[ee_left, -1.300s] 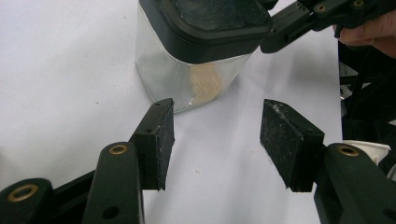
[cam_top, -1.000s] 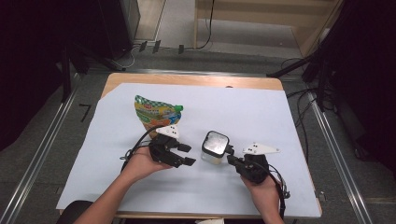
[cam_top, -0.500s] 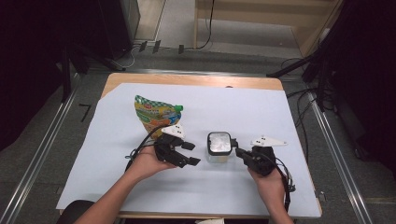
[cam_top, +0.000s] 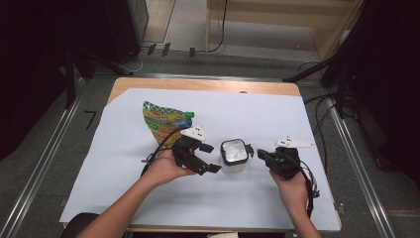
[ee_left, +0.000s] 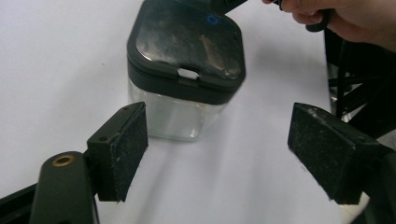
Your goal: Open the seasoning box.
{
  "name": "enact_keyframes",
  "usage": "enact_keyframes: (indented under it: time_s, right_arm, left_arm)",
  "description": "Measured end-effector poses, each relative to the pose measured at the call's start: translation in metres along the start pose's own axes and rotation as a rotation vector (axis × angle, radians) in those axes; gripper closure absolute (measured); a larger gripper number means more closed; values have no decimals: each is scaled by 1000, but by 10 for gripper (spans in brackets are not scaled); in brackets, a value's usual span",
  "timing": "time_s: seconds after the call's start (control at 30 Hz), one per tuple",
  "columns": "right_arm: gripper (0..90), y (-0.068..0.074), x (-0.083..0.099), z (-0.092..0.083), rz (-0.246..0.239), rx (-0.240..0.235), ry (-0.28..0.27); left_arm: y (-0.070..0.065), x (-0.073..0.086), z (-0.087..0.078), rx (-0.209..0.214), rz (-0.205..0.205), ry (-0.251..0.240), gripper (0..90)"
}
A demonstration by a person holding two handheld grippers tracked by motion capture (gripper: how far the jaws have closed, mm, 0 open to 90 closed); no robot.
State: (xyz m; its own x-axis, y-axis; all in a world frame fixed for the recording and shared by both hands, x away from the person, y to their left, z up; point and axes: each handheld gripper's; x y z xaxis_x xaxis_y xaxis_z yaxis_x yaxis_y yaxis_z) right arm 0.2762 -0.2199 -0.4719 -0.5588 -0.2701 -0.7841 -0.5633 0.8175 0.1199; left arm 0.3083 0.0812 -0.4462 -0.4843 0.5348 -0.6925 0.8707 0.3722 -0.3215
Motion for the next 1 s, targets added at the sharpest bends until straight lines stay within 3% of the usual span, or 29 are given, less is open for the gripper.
enact_keyframes:
  time_s: [0.17,0.33,0.63,1.0]
  right_arm:
    - [900,-12,-5,20,16,-4,43]
    - [900,-15,-4,30,11,-3,72]
    - [900,-9,-5,33,3,-16,47]
    - [900,-5,-5,34,-7,10,49]
  left_arm:
    - [5,-2,13,-9,3,9,174]
    - [8,-4,20,-6,4,-8,156]
    - [10,-10,42,-31,67,-17,147]
    - [5,-10,45,-72,96,-41,153]
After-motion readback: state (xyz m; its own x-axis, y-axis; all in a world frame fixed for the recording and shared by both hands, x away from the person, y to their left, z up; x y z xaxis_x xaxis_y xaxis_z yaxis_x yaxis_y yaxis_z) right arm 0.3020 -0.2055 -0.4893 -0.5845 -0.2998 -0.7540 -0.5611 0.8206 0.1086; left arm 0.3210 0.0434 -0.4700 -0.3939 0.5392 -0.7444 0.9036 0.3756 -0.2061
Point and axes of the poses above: each handheld gripper's, and its own axes: z roughly forward along the jaws, x roughly out of its underside, y roughly to its left, and after that the axes turned 6 degrees about -z, right-handed
